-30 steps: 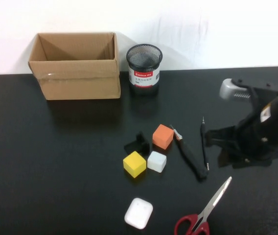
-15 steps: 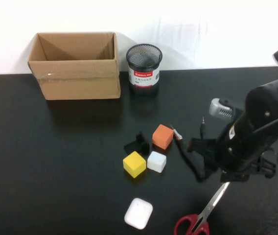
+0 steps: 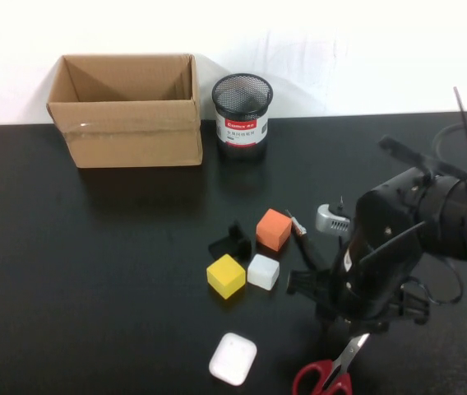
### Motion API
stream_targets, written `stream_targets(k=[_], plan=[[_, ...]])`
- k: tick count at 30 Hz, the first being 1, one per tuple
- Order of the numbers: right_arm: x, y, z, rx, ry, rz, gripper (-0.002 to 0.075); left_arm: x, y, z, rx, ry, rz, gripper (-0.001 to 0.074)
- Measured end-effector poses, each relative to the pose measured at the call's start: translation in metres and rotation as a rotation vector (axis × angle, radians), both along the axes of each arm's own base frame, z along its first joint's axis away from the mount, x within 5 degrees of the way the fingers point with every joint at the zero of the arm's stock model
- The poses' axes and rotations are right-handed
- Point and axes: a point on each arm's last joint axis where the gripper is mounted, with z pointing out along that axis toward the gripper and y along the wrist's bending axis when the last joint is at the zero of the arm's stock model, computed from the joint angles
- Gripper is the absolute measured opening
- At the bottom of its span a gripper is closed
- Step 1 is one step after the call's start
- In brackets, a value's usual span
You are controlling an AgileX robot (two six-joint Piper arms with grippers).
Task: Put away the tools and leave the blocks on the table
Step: Pick up the scissors from the table
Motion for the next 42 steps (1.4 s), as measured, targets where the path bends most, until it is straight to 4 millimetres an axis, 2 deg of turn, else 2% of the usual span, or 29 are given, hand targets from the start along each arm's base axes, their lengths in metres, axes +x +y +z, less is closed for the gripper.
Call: stream_targets(k=[10,19,38,42], plan=[[-0.005,0.003,-0.003,-0.025,0.03,-0.064,0.021,0.0,0.0,0.0,0.0,0.0,0.0,0.0],[-0.004,0.004,-0.019,-0.046,0.081,-0.166,0.021,0.0,0.0,0.0,0.0,0.0,0.0,0.0],[-0.007,0.002,-0.019,-0.071,0.121,-0.214,0.021,0.0,0.0,0.0,0.0,0.0,0.0,0.0],[-0.012,-0.002,-0.027,-0.074,0.127,-0.242,0.021,0.0,0.0,0.0,0.0,0.0,0.0,0.0]])
